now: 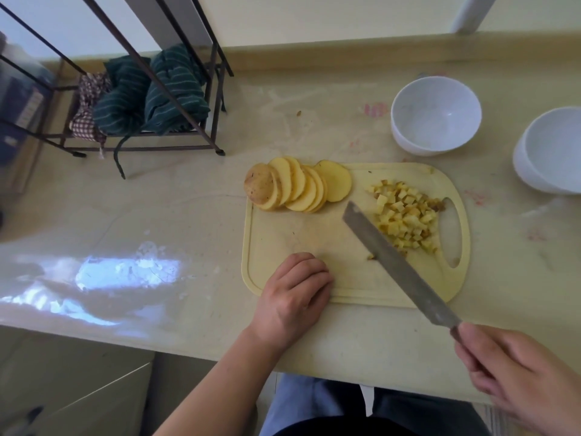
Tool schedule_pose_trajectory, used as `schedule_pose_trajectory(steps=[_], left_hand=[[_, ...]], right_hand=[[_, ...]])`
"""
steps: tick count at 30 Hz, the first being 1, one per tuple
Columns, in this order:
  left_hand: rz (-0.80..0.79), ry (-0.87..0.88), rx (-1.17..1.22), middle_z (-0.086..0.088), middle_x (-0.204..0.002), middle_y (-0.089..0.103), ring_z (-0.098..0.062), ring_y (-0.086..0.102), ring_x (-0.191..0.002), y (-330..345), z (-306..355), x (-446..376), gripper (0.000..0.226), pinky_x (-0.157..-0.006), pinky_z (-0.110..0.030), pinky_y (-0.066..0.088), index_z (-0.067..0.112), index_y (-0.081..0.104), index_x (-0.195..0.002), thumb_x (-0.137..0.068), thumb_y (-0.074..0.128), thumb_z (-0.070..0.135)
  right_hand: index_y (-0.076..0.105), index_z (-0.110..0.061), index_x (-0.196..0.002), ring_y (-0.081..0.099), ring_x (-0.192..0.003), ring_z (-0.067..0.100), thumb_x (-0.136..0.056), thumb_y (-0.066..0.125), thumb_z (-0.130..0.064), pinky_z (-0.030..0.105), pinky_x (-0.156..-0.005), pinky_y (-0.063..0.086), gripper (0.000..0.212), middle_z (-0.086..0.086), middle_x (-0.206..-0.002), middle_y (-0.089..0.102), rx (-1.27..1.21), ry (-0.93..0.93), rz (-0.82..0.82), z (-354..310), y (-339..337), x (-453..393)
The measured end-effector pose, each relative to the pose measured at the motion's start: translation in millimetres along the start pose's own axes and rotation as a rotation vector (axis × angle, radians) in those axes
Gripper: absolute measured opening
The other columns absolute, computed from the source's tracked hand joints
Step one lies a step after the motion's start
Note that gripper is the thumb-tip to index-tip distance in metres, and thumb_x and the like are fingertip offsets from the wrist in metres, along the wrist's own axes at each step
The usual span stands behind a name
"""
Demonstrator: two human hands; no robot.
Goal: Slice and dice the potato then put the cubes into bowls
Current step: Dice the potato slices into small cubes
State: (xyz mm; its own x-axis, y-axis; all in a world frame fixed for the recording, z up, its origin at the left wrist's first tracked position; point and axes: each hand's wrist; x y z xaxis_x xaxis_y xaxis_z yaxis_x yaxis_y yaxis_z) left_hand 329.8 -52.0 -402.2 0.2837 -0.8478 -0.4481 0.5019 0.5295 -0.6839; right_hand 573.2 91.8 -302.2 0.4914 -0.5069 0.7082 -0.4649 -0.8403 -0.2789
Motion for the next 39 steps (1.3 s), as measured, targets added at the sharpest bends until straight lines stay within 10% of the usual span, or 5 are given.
schedule_pose_trajectory(steps=[12,20,30,35,39], left_hand=[[-0.05,-0.246,-0.104,-0.004,-0.092,0.069,-0.019,0.061,-0.088,-3.9,11.5,-10.7,0.023,-0.081,-0.028,0.052,0.005,0.073,-0.109,-0.092,0.071,0.019],[0.035,-0.472,0.003,0.011,-0.09,0.062,0.0,0.051,-0.085,16.1,45.0,-73.0,0.033,-0.079,-0.001,0.037,0.01,0.072,-0.105,-0.076,0.086,0.006],[-0.165,-0.234,0.054,0.001,-0.08,0.069,-0.024,0.059,-0.078,53.2,47.9,-120.0,0.016,-0.066,-0.036,0.05,0.02,0.076,-0.085,-0.074,0.067,0.028],[-0.121,-0.195,-0.006,0.0,-0.104,0.073,-0.016,0.064,-0.098,41.0,38.3,-112.1,0.018,-0.088,-0.018,0.046,0.011,0.079,-0.097,-0.081,0.08,0.002],[-0.017,-0.561,0.098,0.013,-0.085,0.066,0.012,0.059,-0.082,7.5,48.2,-117.9,0.032,-0.074,-0.005,0.043,0.014,0.074,-0.084,-0.085,0.059,-0.014]], right_hand=[[0.043,-0.011,-0.066,0.019,-0.042,0.014,-0.061,0.05,-0.084,0.021,-0.043,0.017,0.074,0.009,-0.059,0.029,-0.117,0.073,-0.188,-19.4,-27.3,14.3],[0.039,-0.026,-0.061,0.044,-0.045,0.008,-0.066,0.01,-0.096,0.027,-0.047,0.031,0.076,-0.013,-0.052,0.053,0.603,-0.36,0.201,-12.9,-75.8,38.8],[0.032,-0.031,-0.068,0.034,-0.05,-0.002,-0.068,-0.005,-0.093,0.02,-0.049,0.03,0.072,-0.015,-0.055,0.042,0.919,-0.462,0.274,23.1,-125.8,39.3],[0.029,-0.031,-0.072,0.05,-0.066,0.01,-0.055,-0.023,-0.092,0.026,-0.058,0.033,0.082,-0.012,-0.064,0.043,1.033,-0.427,0.183,21.2,-123.6,31.9],[0.025,-0.033,-0.071,0.037,-0.058,0.008,-0.044,-0.035,-0.088,0.023,-0.051,0.03,0.085,-0.013,-0.065,0.038,1.136,-0.388,0.102,9.4,-117.0,28.7]])
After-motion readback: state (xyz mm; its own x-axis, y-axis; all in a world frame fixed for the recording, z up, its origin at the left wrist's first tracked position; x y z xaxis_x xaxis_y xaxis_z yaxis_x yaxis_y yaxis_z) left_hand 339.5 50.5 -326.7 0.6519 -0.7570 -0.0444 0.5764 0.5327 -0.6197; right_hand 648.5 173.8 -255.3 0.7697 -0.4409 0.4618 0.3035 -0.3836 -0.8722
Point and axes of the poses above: each hand's wrist, its own x-axis away from the middle knuckle, its own y-axis out of the palm, z = x × y
